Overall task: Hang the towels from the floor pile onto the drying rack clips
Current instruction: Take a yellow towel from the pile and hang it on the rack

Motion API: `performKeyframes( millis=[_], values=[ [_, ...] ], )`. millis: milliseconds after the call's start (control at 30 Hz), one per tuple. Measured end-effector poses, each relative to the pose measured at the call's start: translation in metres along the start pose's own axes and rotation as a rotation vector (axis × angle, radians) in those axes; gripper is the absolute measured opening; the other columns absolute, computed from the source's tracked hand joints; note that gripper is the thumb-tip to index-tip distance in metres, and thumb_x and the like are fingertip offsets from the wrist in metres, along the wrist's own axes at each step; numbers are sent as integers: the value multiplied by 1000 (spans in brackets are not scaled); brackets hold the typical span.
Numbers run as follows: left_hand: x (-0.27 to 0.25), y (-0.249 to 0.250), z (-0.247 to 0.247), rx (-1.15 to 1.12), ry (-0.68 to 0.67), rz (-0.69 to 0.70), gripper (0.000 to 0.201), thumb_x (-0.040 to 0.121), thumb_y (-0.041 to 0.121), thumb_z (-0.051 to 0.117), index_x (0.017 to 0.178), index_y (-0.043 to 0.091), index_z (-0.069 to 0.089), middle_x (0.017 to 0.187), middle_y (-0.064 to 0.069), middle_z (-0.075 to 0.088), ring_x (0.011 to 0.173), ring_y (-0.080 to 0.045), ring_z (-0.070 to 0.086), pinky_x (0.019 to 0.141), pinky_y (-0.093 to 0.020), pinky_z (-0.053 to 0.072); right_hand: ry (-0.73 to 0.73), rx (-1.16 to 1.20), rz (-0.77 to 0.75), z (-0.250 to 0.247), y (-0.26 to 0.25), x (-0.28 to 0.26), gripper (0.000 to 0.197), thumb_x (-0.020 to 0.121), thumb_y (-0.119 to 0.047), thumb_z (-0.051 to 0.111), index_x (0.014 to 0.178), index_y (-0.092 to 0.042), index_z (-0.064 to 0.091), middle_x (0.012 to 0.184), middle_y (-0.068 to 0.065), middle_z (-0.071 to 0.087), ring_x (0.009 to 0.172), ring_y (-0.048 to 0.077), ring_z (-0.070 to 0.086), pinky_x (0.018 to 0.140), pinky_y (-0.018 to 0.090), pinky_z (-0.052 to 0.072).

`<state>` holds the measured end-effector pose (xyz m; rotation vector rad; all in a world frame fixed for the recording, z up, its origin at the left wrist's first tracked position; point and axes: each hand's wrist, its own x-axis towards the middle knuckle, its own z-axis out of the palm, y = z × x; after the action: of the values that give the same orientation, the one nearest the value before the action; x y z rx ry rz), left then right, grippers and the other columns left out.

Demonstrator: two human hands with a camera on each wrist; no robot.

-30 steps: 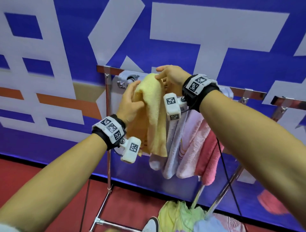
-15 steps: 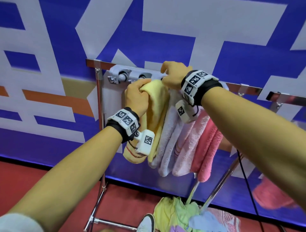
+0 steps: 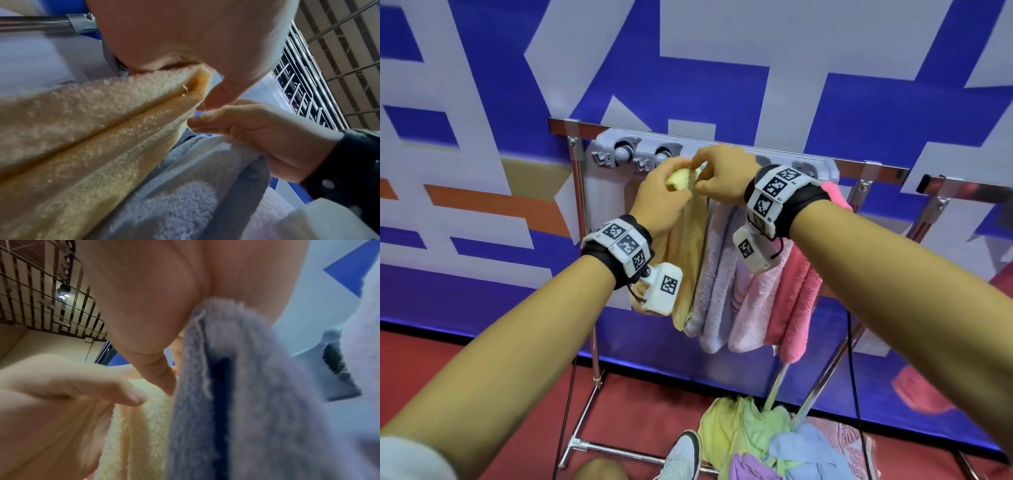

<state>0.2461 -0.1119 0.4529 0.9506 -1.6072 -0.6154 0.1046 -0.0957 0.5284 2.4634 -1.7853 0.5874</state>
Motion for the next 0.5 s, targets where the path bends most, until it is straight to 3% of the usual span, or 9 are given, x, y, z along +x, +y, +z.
performKeyframes(
  millis=[67,167,300,400,500],
  values=[
    [-1,0,1,49,20,-4,53,78,9,62,131,19,58,116,5,60,104,-15,61,87,-27,53,13,24,-10,-1,2,-4,35,78,-26,60,112,-30,63,90,-14,66,101,15,62,94,39,49],
    [-4,-4,0,80,68,-26,69,80,6,68,141,26,45,124,6,53,105,-12,60,84,-24,53,20,-30,-40,-1,6,-12,34,79,-26,60,113,-28,63,100,-12,68,104,18,61,97,40,45],
    [-22,-21,13,138,95,-142,94,70,16,84,147,25,32,130,1,55,116,-17,54,96,-30,46,-44,-273,-115,5,13,-30,30,81,-29,61,110,-30,66,111,-6,64,117,20,51,97,45,31],
    [-44,-44,28,161,154,-240,98,61,26,92,140,29,34,128,1,59,109,-16,53,95,-30,45,-27,-400,-178,10,18,-40,23,80,-35,62,100,-28,69,103,-5,60,120,18,44,91,44,29],
    [-54,-58,34,223,229,-326,71,64,23,89,119,25,45,111,-4,63,99,-28,59,83,-37,49,-22,-506,-229,12,23,-47,23,78,-40,61,93,-25,71,108,-5,60,124,17,40,86,42,29]
  ],
)
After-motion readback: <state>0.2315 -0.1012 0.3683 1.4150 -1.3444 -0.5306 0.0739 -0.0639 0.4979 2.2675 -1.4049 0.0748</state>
